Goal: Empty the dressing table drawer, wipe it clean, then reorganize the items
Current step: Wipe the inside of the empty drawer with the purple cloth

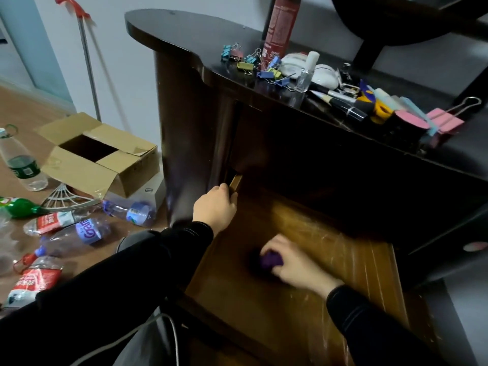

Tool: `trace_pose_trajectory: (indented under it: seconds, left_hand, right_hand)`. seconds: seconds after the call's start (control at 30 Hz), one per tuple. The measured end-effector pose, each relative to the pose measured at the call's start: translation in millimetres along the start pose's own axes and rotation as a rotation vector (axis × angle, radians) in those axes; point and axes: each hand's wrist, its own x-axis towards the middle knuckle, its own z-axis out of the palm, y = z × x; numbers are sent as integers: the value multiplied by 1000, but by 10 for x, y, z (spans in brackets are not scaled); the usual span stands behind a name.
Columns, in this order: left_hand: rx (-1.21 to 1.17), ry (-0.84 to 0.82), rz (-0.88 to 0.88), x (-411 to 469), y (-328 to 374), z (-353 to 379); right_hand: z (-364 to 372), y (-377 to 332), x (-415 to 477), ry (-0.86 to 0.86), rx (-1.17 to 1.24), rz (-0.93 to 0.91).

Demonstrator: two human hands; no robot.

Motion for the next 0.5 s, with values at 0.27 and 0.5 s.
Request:
trace_pose_trajectory:
  seconds: [0.27,0.5]
  left_hand:
    - [41,26,13,99,-43,71]
    - [27,4,5,85,-32,45]
  right_hand:
    - [-275,493,1073,311,-276,263]
    - [-54,329,627,186,-326,124]
